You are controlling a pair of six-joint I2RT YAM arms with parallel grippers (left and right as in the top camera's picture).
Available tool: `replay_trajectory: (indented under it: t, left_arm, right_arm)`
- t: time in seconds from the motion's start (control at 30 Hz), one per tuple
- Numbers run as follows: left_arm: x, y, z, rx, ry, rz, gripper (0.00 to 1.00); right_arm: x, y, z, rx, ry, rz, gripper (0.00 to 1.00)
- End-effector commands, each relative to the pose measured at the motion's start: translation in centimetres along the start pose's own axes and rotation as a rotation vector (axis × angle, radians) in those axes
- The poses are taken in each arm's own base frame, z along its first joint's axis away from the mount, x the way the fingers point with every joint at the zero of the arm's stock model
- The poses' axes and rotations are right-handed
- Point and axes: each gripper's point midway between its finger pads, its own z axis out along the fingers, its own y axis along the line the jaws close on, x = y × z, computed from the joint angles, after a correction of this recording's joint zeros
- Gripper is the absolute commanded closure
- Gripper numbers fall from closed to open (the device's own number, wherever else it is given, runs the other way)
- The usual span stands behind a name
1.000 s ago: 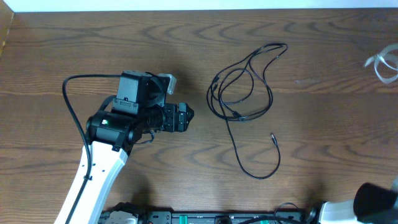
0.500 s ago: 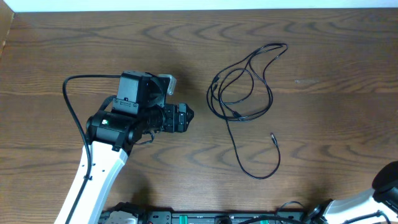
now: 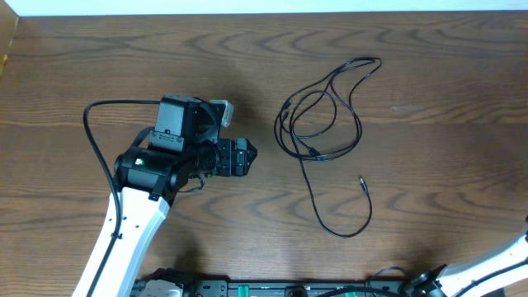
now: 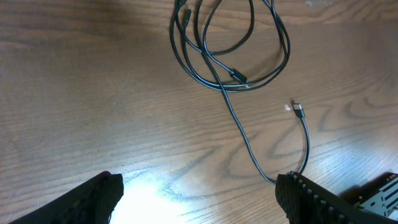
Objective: Untangle cables
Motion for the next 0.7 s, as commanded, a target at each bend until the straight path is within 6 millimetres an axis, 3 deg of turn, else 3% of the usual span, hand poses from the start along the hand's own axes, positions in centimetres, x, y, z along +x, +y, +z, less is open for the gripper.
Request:
replay_trajectory:
  t: [0.0,0.03,0.17,0.37,0.47,0.5,0.57,0.67]
  left_arm:
    - [0.1,0.2,0.2,-0.009,0.007,-0.016,0.16]
    - [0.1,0.2,0.2,-0.009,0.007,-0.016,0.16]
    - [0.1,0.2,0.2,-0.009,0.007,-0.016,0.16]
    - [0.1,0.2,0.2,-0.01,0.007,-0.016,0.16]
    - [0.1,0.2,0.2,-0.01,0.007,-0.016,0.15]
    - [0.1,0.2,0.2,-0.01,0.007,-0.016,0.16]
    - [0.1,0.2,0.2,-0.01,0.007,-0.016,0.16]
    - [0.1,0.2,0.2,-0.01,0.007,-0.016,0.16]
  right_arm:
    - [2.6,1.2,2.1,-0.053,0.096,-0.003,0.1]
    - [3.1,1.3,2.4,-0.059,0.115,-0.005,0.01]
    - [3.3,3.0,1.8,-0.151,0.133,-0.004,0.01]
    - [4.4,7.7,-1.7,-0.344,0.196,0.016,0.01]
    - [6.5,10.1,-3.4,-0.361,0.262,-0.004,0.01]
    - [8.3,12.2,-4.7,-0.386,0.31,-0.05,0.01]
    - [9.7,13.9,-5.6,-0.413,0.345,-0.097,0.01]
    - [13.2,17.9,-8.1,-0.512,0.413,-0.261,0.01]
